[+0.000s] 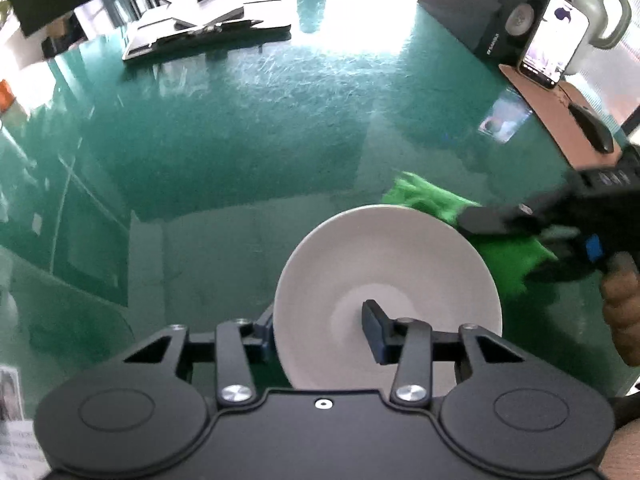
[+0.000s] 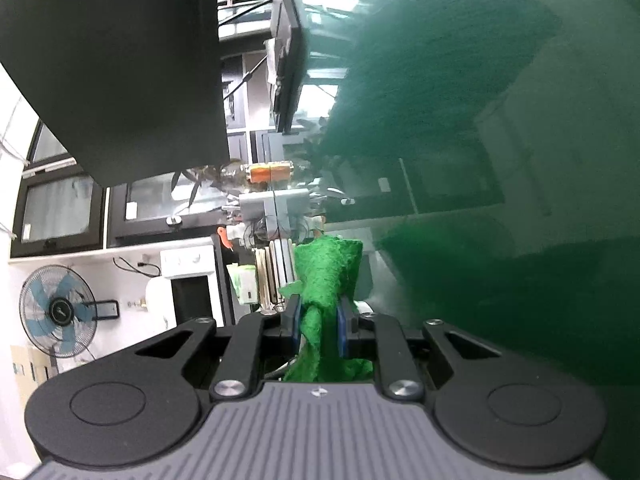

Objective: Clean bowl
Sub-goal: 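Rub the cloth back and forth over the bowl's rim with the right gripper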

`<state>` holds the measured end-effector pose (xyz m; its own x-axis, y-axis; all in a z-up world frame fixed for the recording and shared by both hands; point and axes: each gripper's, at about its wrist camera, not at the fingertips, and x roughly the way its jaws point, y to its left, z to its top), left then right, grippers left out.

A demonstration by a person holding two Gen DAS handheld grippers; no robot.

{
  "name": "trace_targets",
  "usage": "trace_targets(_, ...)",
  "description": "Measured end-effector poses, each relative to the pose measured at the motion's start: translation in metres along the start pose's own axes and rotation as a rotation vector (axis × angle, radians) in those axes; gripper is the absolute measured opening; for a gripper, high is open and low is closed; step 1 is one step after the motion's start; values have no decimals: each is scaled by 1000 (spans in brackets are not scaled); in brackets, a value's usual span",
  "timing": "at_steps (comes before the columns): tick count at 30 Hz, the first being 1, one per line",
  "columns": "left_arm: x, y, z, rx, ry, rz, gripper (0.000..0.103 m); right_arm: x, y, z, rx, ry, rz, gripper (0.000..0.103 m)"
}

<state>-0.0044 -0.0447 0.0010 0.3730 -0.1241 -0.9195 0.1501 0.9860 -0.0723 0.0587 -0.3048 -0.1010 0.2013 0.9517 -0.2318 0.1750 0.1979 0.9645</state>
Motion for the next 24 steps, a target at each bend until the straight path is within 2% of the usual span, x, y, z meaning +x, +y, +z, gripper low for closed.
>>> trace_targets(5,3,-4,3,16,-24,20,46,47,16,16,-28,53,18,18)
trace_targets(9,7,-8,10,40,-29,33,46,71,23,19,-62,100,-2,18)
trace_targets(13,9,-8,12,51,-31,49,53,58,21,18,-53,89,-14,18)
trace_targets(18,8,-8,11,54,-32,49,53,12,8,7,-10,33,-36,18)
trace_targets(24,8,-5,10,49,-38,59,56,-13,6,-11,-17,46,-30,19)
